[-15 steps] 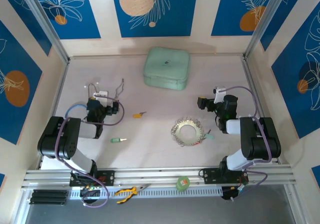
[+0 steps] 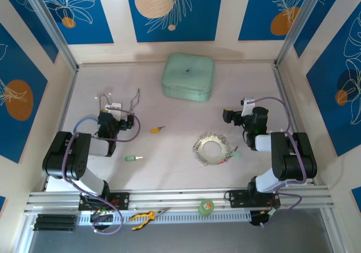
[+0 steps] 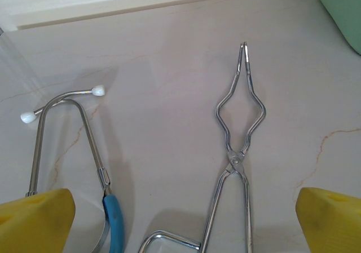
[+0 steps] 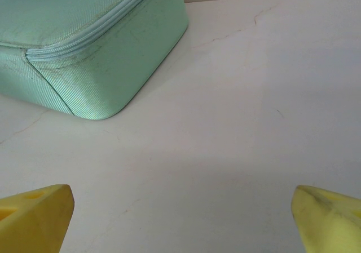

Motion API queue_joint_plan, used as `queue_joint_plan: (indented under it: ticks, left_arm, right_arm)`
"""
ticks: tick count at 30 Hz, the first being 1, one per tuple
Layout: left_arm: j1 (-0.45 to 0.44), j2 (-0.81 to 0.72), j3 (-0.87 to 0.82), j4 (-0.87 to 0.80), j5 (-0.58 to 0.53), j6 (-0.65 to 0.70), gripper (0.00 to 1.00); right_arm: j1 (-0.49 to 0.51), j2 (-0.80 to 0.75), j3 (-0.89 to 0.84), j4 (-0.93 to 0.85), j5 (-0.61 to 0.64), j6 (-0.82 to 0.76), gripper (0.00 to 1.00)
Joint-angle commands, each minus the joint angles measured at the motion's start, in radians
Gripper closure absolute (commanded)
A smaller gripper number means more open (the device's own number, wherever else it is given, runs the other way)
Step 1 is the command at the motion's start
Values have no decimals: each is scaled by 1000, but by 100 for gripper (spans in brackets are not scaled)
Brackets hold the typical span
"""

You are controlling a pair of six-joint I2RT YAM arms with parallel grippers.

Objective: Put the keys on the keyring

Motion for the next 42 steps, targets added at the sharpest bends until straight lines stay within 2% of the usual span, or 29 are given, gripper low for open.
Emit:
queue_joint_plan:
  ticks: [1, 15, 18, 22, 27, 29, 33, 36, 38, 42]
  left_arm:
    - [20, -16, 14, 0, 24, -3, 0]
    - [24, -25, 2, 17, 6, -10, 0]
    - [23, -102, -17, -7, -11, -18, 0]
    - [23, -243, 14, -187, -59, -31, 0]
    - [21, -419, 51, -384, -19, -94, 0]
    - [20, -465, 81, -476, 52, -155, 0]
    - [0, -468, 163, -635, 170, -239, 4]
    - [-26, -447, 231, -750, 272, -308, 8]
    - [-62, -444, 261, -815, 298, -353, 9]
    - [-190, -443, 261, -856, 307, -413, 12]
  right_arm:
    - [7, 6, 21, 2, 20, 7, 1]
    - [7, -17, 20, -12, -2, -4, 0]
    - [31, -149, 78, -236, -2, -18, 1]
    - [52, -305, 163, -515, 33, 113, 0]
    - [62, -424, 221, -812, 25, 332, 0]
    - [60, -475, 228, -922, 8, 422, 2]
    - [65, -567, 216, -1096, -11, 533, 14]
    - [67, -612, 221, -1220, -41, 561, 36]
    - [69, -625, 229, -1286, -70, 560, 49]
    - [94, -605, 254, -1365, -108, 542, 52]
